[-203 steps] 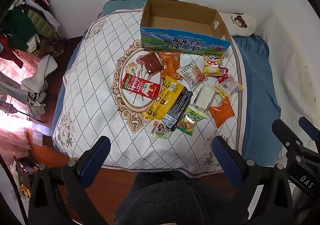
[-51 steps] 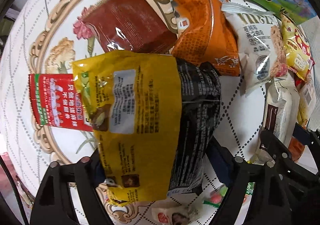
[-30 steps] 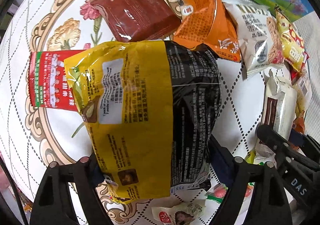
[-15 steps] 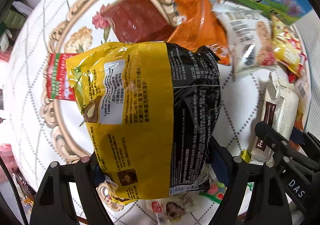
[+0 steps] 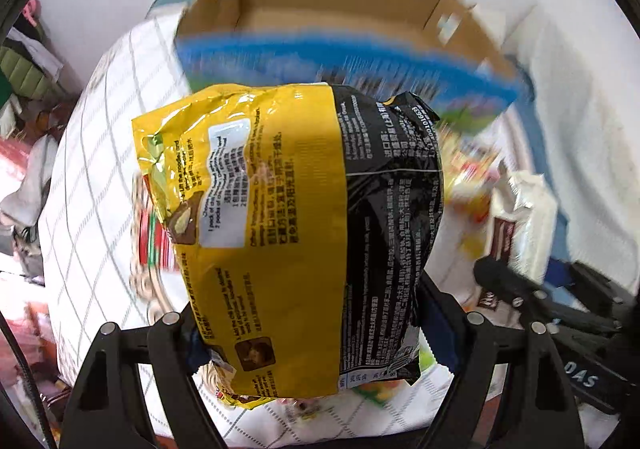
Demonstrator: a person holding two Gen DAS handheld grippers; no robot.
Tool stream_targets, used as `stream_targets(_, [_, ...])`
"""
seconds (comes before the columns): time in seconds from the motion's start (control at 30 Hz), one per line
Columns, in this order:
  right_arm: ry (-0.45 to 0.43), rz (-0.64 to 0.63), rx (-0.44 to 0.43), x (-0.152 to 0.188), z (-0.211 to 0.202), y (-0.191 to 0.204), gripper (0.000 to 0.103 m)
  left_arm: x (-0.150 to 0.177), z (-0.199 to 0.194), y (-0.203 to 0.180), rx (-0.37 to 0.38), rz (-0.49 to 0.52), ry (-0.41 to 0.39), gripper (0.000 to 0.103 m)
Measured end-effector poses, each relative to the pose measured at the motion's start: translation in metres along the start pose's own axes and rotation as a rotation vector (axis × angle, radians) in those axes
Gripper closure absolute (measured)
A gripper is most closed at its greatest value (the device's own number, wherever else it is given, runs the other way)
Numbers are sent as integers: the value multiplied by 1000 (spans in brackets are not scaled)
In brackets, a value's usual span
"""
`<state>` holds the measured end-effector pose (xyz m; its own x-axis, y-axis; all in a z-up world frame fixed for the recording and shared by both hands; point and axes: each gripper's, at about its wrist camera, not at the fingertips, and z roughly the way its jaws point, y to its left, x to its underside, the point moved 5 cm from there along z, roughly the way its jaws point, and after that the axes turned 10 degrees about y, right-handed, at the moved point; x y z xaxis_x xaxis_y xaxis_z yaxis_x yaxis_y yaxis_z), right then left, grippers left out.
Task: Organize snacks
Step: 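Carry both packets into the cardboard box and open both tools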
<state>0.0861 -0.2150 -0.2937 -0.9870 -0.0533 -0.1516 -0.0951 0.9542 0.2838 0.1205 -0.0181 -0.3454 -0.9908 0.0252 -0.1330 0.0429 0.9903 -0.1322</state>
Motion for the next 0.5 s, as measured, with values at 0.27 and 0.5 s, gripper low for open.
stream_targets(0.27, [-143,-44,2,-98,-56,6,42,-95,-45,-9,70,51,-70,20])
stream_targets(0.5, [-130,-62,23,-215,-29,2,42,-197,0,-2,67,52,38,20])
